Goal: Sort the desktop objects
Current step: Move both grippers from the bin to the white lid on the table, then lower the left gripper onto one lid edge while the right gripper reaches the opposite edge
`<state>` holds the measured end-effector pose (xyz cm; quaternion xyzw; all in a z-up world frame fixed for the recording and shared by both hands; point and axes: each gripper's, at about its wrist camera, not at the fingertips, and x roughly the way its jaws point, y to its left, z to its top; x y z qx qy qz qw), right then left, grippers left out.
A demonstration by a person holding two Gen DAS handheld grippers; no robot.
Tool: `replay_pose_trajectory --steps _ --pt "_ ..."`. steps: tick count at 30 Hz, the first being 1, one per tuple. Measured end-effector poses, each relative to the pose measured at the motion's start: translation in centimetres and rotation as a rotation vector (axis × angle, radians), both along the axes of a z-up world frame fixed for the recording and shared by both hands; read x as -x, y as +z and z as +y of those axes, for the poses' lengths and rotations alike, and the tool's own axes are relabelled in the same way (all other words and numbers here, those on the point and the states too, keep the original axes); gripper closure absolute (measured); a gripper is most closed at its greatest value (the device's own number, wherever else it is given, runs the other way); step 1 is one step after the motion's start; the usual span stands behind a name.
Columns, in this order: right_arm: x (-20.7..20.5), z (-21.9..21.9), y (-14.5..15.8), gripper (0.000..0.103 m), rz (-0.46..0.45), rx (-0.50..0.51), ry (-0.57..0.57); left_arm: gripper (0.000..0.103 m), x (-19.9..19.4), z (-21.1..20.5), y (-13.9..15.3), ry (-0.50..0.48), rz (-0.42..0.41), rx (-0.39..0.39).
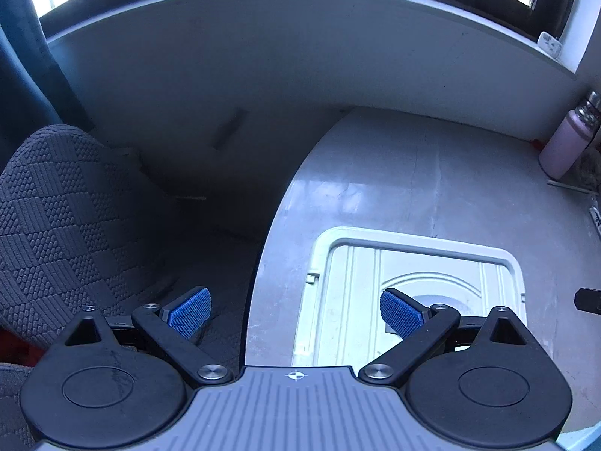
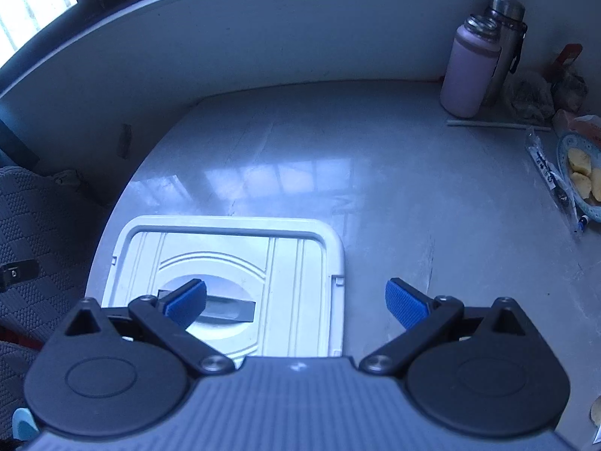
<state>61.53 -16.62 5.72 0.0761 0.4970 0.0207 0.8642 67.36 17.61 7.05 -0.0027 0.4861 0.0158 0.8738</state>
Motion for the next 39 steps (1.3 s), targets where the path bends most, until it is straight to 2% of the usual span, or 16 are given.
replay_pose_trajectory --steps 9,13,19,30,34,39 --pt "-5.0 0.5 -5.5 0.001 0.225 -0.071 0.015 0.005 -5.0 0.6 -5.6 -0.03 0.111 -0.034" --pt "-6.3 0.7 -7.5 0.001 0.285 -0.077 0.006 0.005 -6.4 1.0 -8.0 -0.023 0.158 -0.03" --pt "-7.4 1.1 -9.4 0.001 0.336 -0.081 0.012 0.005 -7.3 0.9 -10.8 -0.022 0.201 -0.007" --pt "-8.5 1.4 -12.9 0.0 0.418 -0.067 -0.012 0.005 -7.7 0.6 -14.0 -0.034 0.267 0.048" --pt "-8.7 2.7 -13.2 0.0 0.42 -0.009 0.013 0.005 -7.7 1.0 -14.7 -0.036 0.279 0.08" --pt "-9.0 4.2 -12.9 0.0 0.417 -0.03 0.041 0.005 -7.3 2.1 -15.2 -0.028 0.285 0.142"
